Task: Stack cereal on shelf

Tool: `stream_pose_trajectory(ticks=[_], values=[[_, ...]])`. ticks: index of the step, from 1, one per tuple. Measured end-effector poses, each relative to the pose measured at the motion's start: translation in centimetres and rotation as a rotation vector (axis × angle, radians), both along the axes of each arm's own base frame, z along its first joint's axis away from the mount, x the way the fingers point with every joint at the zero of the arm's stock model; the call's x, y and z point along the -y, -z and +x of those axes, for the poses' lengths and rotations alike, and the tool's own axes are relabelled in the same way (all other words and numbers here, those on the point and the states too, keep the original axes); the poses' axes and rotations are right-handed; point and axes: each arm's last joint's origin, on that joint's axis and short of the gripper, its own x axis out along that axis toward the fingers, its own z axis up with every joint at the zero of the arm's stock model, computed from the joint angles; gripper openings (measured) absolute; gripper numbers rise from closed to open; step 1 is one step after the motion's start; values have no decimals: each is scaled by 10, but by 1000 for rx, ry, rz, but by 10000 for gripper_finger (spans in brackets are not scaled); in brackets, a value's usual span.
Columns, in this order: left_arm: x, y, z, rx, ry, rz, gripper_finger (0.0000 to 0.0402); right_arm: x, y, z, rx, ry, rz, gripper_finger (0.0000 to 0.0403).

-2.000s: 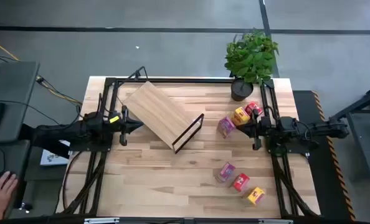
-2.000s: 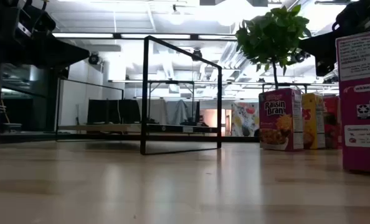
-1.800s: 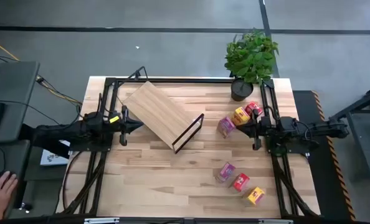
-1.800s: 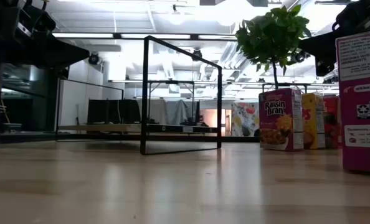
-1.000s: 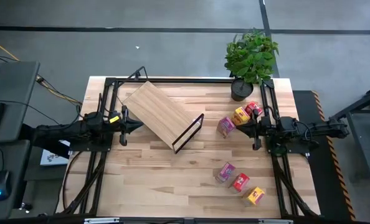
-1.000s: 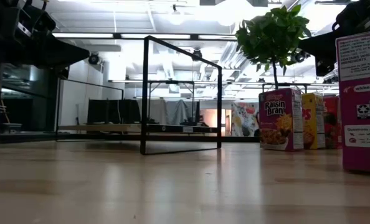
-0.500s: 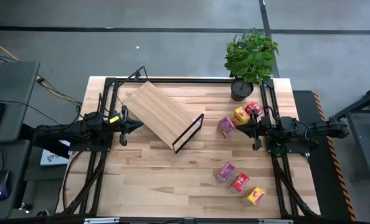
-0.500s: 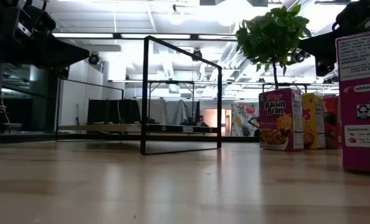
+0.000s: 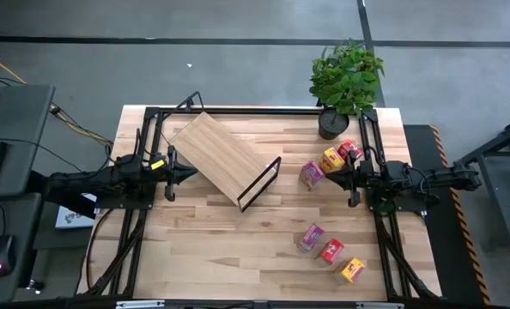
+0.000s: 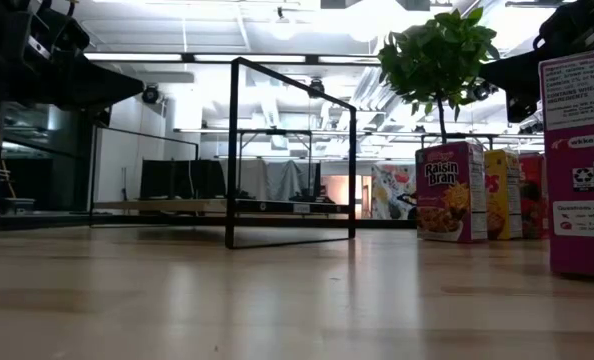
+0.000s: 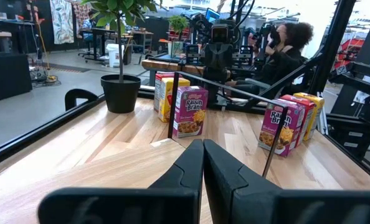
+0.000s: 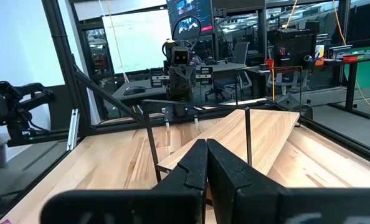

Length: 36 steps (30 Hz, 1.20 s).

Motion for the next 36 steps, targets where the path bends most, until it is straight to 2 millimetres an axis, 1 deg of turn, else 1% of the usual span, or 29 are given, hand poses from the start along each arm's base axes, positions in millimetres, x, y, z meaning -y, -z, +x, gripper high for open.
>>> stream_pose_trajectory(ticks=[31,33,36], values=[[0,0,0,0,0,0,3,0,0,0,1,0,0,0],[0,0,0,0,0,0,3,0,-3,0,31,4,20,0],[0,0,0,0,0,0,3,3,-19,-4,198,72,67,0]])
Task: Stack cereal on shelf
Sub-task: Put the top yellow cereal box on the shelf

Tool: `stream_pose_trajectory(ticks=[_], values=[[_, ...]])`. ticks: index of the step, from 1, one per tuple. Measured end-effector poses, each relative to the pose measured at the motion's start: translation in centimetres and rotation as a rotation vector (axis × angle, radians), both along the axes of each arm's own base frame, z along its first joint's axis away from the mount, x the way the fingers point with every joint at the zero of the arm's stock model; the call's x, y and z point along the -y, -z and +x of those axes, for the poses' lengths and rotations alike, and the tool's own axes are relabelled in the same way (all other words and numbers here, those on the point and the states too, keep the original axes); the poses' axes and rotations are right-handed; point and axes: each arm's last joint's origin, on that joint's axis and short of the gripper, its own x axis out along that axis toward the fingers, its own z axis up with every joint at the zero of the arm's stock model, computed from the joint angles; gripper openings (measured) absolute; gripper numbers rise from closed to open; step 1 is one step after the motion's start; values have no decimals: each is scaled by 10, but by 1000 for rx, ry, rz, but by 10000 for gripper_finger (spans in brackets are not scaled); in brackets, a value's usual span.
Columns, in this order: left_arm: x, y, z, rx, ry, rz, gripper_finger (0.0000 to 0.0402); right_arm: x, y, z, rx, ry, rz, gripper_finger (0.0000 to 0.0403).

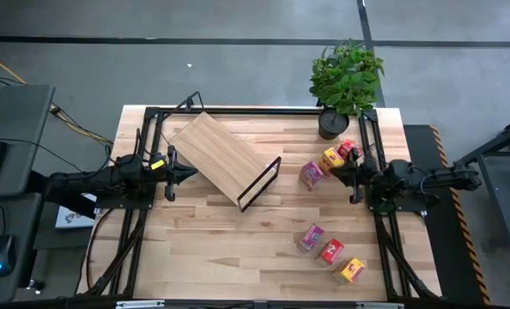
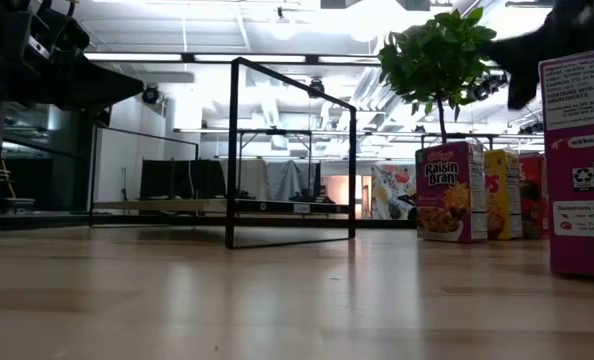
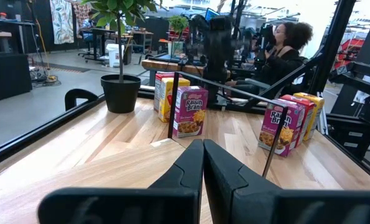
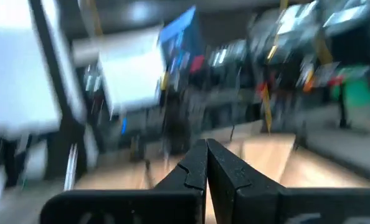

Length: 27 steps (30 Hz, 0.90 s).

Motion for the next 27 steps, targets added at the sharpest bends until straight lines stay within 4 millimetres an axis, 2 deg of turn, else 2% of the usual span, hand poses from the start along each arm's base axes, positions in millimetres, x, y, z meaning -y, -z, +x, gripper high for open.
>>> stream_pose_trajectory(ticks=[5,9,11,14,17,21,24,27], values=[[0,0,0,0,0,0,3,5,-23,-7,249,100,65,0],[0,0,0,0,0,0,3,9,-37,1,191,212,84,19],[0,0,0,0,0,0,3,11,-47,9,95,265,84,46],[0,0,0,0,0,0,3,15,-58,20,-172,387,105,108],[0,0,0,0,0,0,3,18,-73,24,-399,499,181,179],[0,0,0,0,0,0,3,19,-90,28,-647,541,328,258],[0,0,0,0,0,0,3,17,-91,31,-805,569,448,287],[0,0,0,0,0,0,3,16,-80,36,-929,627,555,294]])
